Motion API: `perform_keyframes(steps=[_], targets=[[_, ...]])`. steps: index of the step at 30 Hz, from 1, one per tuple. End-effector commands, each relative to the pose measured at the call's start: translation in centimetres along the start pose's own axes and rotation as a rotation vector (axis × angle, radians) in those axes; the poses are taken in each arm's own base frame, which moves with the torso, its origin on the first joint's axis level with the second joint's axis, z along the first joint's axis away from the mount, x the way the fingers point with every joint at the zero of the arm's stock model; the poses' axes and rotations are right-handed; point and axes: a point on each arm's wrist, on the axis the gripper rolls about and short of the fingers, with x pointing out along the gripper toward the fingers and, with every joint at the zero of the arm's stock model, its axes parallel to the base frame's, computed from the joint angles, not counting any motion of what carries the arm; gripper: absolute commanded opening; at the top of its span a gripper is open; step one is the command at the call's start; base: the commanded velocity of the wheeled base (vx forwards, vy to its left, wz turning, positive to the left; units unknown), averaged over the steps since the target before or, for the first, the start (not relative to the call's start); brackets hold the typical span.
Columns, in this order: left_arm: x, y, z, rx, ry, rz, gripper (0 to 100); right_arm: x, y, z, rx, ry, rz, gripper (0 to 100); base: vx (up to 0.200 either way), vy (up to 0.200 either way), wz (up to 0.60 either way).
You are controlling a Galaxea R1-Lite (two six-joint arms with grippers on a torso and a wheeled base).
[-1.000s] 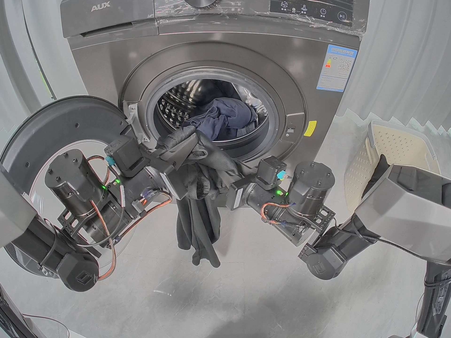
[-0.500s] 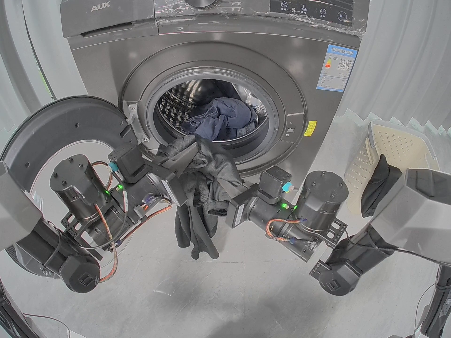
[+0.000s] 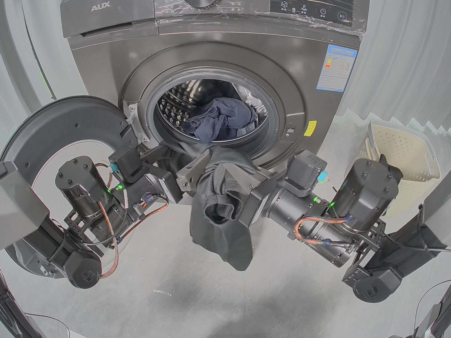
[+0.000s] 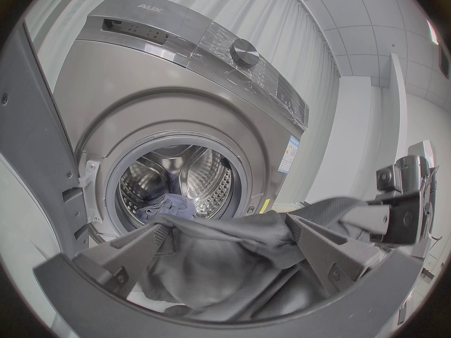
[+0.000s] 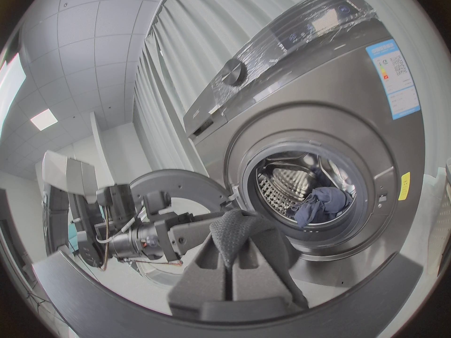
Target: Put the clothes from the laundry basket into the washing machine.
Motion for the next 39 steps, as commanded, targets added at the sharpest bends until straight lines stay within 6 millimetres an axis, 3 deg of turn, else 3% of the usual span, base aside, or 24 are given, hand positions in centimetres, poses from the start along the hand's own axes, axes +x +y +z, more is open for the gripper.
perform_keyframes(steps=[1,9,16,24,39], targets=[[0.0,0.3,-0.3,-0.001,0.008,0.008,100,-0.4,-0.1,1.8,0.004,-0.051,-0.006,0,0.0,0.0,0.0],[-0.1,0.4,-1.1,0.002,0.04,0.012,100,-0.6,-0.9,2.0,0.018,-0.058,-0.047,0,0.0,0.0,0.0],[-0.5,0.4,-2.3,0.006,0.087,0.015,100,-2.1,-1.5,0.6,0.025,-0.023,-0.059,0,0.0,0.0,0.0],[-0.5,0.1,-2.7,0.005,0.105,0.006,100,-2.5,-5.0,-0.2,-0.001,-0.025,-0.182,0,0.0,0.0,0.0],[-1.2,-0.7,-3.3,0.028,0.141,-0.038,100,-2.1,-5.1,-0.1,-0.002,-0.043,-0.18,0,0.0,0.0,0.0]])
